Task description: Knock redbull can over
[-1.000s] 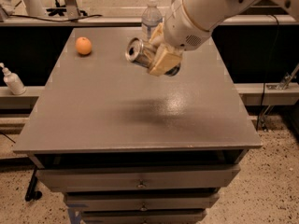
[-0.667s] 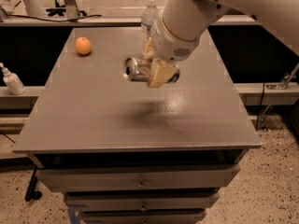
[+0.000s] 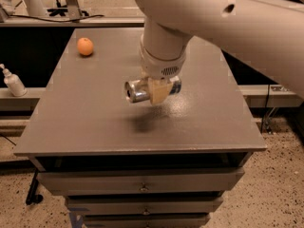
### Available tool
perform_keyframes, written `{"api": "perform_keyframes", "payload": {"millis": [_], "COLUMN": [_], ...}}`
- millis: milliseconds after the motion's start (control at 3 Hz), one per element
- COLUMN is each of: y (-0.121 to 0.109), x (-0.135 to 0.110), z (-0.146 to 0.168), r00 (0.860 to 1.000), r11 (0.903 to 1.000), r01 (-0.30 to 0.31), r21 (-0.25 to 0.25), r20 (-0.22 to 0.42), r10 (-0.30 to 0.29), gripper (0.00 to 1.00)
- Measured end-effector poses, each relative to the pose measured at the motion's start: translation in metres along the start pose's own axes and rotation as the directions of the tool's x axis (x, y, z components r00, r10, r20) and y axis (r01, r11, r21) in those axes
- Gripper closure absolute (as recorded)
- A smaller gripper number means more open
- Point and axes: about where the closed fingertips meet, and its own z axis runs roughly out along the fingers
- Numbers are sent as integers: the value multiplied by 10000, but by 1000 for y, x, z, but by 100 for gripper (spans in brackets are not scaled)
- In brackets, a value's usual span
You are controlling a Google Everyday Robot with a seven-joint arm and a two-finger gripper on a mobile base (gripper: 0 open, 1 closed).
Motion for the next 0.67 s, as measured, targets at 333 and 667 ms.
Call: {"api": "perform_keyframes", "payload": {"millis": [333, 667], "y": [5, 7], "x": [-1, 0], "z": [9, 12], "r00": [9988, 9972], "r11": [9997, 9995], "r01": [86, 84], "r21": [-211, -299], "r20": [-486, -739], "r10": [-96, -106], "gripper": [59, 35]}}
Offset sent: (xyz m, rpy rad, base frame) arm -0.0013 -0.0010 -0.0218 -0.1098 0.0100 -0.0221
